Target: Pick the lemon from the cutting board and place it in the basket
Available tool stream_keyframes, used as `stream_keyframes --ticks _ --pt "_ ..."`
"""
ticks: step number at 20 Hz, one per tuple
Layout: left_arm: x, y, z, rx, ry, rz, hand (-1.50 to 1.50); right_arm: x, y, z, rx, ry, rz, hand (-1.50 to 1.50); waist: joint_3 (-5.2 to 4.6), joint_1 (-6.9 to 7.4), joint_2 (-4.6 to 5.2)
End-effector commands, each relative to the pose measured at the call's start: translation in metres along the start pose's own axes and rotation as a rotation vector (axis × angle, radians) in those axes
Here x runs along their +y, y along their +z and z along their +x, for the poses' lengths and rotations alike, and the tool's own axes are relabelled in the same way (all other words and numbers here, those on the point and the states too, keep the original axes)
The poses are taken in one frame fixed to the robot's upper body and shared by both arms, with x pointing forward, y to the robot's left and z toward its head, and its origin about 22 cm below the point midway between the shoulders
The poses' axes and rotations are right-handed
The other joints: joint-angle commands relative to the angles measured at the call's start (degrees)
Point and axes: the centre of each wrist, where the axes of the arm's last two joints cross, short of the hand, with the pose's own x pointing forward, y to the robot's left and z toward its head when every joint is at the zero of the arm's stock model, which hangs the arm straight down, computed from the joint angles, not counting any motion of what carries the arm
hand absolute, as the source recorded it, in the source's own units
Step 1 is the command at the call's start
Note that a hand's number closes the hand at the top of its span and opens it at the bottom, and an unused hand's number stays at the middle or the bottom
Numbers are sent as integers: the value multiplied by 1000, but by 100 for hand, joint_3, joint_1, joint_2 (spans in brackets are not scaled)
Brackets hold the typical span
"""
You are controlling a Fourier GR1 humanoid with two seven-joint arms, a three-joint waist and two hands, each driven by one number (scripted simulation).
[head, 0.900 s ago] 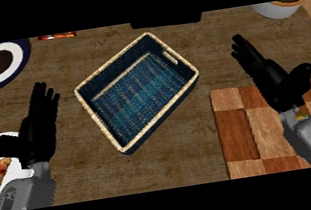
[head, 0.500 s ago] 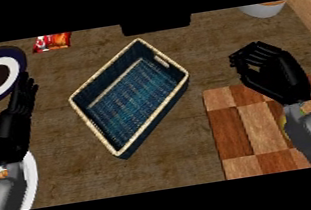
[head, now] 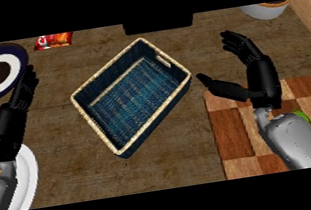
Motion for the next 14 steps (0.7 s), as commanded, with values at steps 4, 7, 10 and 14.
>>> stream_keyframes --ticks 4,7,10,14 --pt "3 3 4 10 -20 -8 0 -93 -44 16 138 607 -99 -150 -65 -119 -100" --pt "12 -1 -1 13 -32 22 0 -107 -46 30 254 855 96 -150 -86 -157 -69" --pt "5 -2 5 0 -24 -3 0 -115 -54 55 377 1021 269 -150 -65 -48 -55" --pt "8 3 0 -2 -39 13 0 -118 -56 93 519 1109 492 -150 -33 -20 -38"
